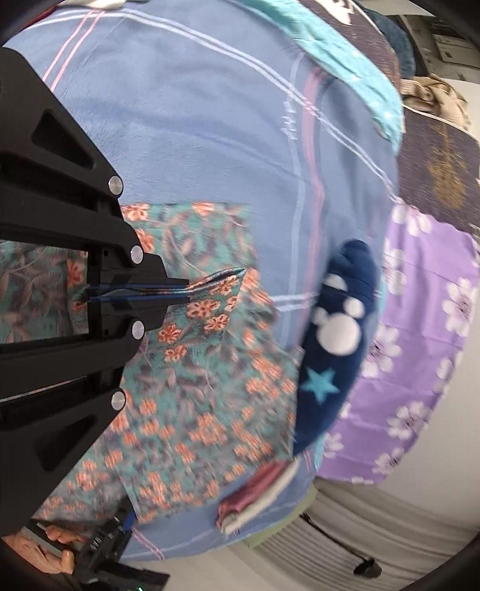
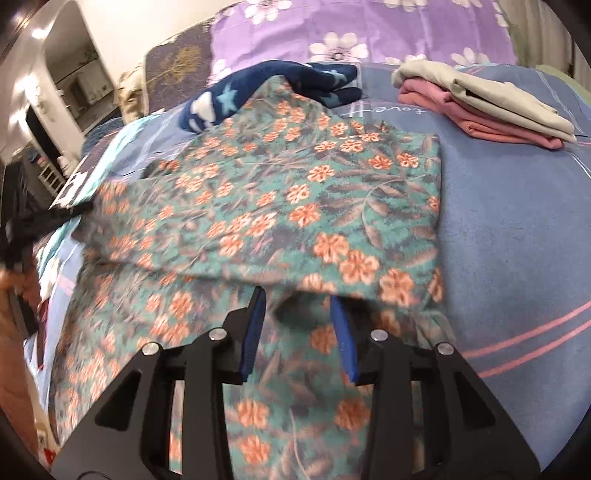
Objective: Fold small clothes
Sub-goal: 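Fold the other sleeve and side over with right gripper while left gripper pinches the fold edge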
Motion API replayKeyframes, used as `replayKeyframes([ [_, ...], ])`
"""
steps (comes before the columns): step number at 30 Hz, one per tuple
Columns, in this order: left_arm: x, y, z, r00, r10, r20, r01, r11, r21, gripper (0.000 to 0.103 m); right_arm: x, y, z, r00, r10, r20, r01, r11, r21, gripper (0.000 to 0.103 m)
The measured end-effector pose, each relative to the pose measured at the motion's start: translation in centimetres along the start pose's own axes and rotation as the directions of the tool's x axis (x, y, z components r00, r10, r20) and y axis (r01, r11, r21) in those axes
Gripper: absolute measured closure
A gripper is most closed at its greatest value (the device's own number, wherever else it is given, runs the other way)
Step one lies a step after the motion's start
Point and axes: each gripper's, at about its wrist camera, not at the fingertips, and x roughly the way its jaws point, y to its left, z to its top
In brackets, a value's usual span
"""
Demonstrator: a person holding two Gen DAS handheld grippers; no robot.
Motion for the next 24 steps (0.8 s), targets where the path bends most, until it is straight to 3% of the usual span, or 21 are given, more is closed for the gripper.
replayKeyframes([
  [1,0.8,0.1,-0.4,1.0,0.025,-0.017,-0.025,1.0,0.004,0.101,0.2,0.0,0.2,1.0,-0.011,0.01,0.011,1.0,0.006,0.075],
  [2,1.4,0.1,-0.7,0.998,0.047,-0.029,-0.046,0.999,0.013,0.101,0.4,0.0,0.4,0.999,-0.037,0.016,0.036,0.999,0.015,0.093],
  [8,2.1,-1.2,-2.1,0.989,0.146,-0.018,-0.143,0.982,0.123,0.099,-0.7,-1.4,-0.1,0.993,-0.11,0.029,0.106,0.988,0.112,0.094],
  [9,2.0,-1.4,-2.1,0.987,0.16,-0.013,-0.157,0.978,0.134,0.099,-0.8,-1.9,-0.3,0.989,-0.146,0.023,0.142,0.981,0.135,0.102],
  [10,1.8,-1.6,-2.1,0.983,0.182,-0.007,-0.179,0.973,0.148,0.098,-1.0,-2.4,-0.6,0.971,-0.237,0.027,0.231,0.962,0.147,0.103],
  [14,1.5,-2.1,-2.2,0.978,0.208,0.005,-0.205,0.961,0.186,0.097,-1.7,-4.8,-0.9,0.988,-0.151,0.016,0.145,0.969,0.202,0.103],
  [18,1.5,-1.8,-2.3,0.976,0.218,-0.004,-0.214,0.961,0.173,0.091,-3.7,-3.4,-1.2,0.992,-0.124,0.015,0.121,0.986,0.11,0.101],
  [24,-0.7,-1.8,-1.1,0.979,0.194,0.058,-0.2,0.972,0.122,0.065,-6.9,-0.4,-0.1,0.989,-0.069,0.133,0.073,0.997,-0.027,0.096],
])
